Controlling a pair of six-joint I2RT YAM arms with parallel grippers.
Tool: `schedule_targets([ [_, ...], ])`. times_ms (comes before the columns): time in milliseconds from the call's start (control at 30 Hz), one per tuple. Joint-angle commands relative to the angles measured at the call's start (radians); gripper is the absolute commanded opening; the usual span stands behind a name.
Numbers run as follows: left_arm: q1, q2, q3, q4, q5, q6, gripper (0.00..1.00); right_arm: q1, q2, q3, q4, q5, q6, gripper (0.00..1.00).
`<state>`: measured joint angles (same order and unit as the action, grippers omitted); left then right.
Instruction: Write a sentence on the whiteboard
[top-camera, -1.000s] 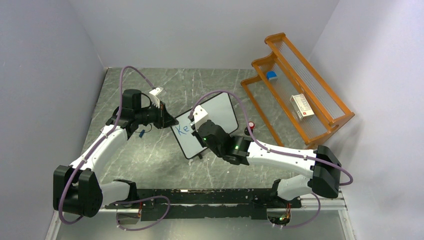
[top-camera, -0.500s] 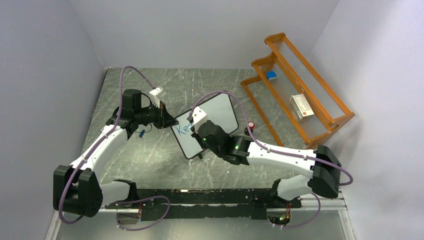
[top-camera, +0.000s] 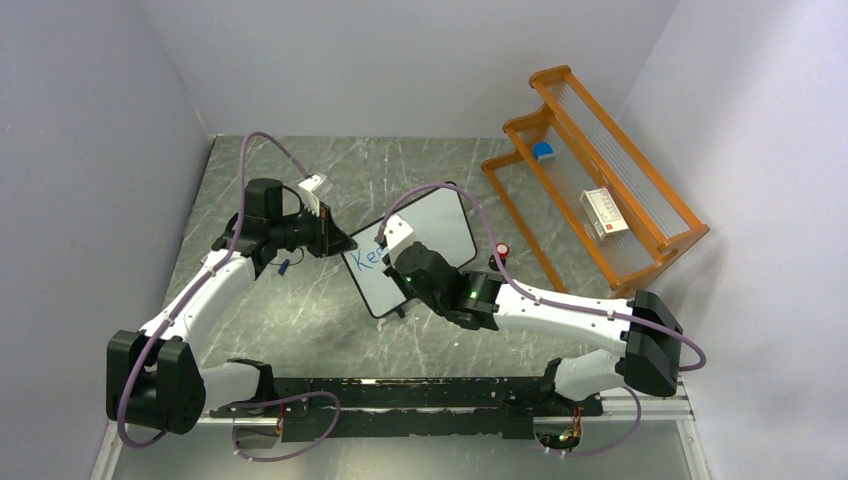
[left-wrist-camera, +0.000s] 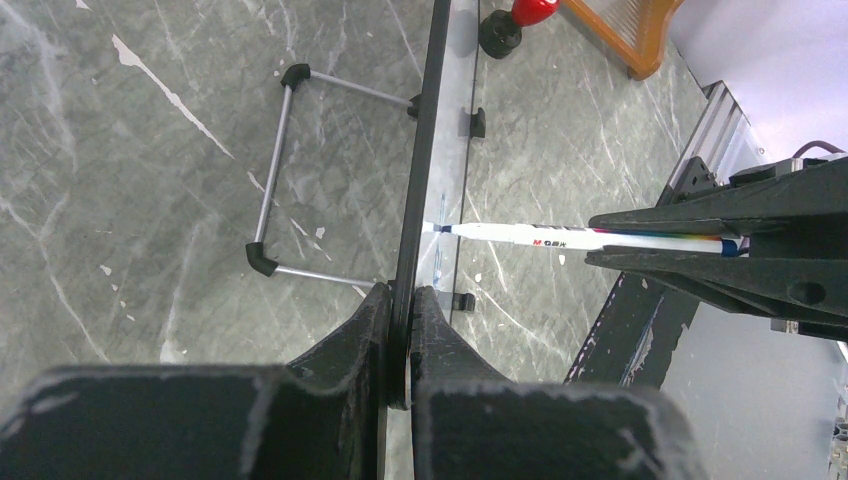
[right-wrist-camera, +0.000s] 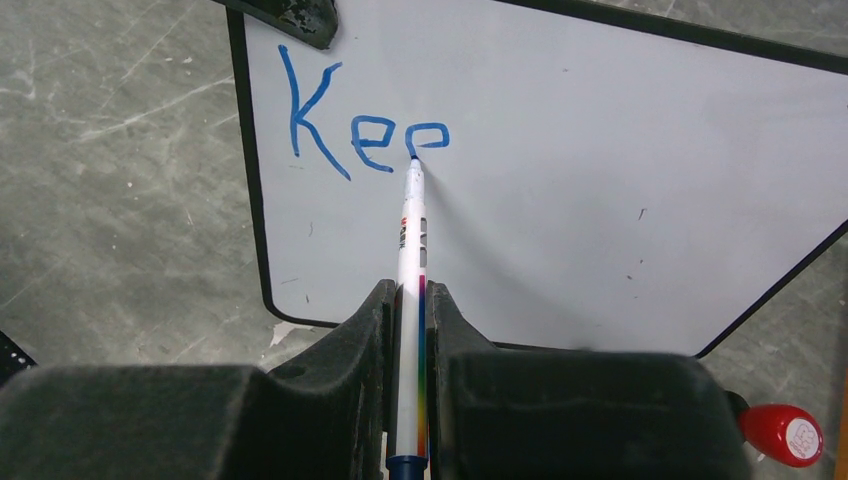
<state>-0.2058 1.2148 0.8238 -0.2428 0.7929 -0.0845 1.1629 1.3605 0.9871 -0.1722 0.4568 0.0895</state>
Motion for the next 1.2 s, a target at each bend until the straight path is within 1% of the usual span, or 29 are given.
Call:
schedule_targets([
  [0,-0.009,0.030,-0.009,-0.077,-0.093,0.050,0.05,-0.005,0.000,-0.016,-0.028,0.018,0.000,0.00],
  [533,-0.009,0.032,-0.008,-0.077,-0.091,0.051,0.05,-0.008,-0.003,-0.028,0.011,0.103,0.010,0.00],
  [900,-0.009,0.036,-0.008,-0.076,-0.090,0.051,0.05,-0.008,-0.056,-0.047,0.069,0.100,0.012,0.00],
  [1167,-0.009,0.035,-0.008,-0.076,-0.092,0.051,0.05,-0.015,-0.044,-0.037,0.090,0.096,0.003,0.00],
])
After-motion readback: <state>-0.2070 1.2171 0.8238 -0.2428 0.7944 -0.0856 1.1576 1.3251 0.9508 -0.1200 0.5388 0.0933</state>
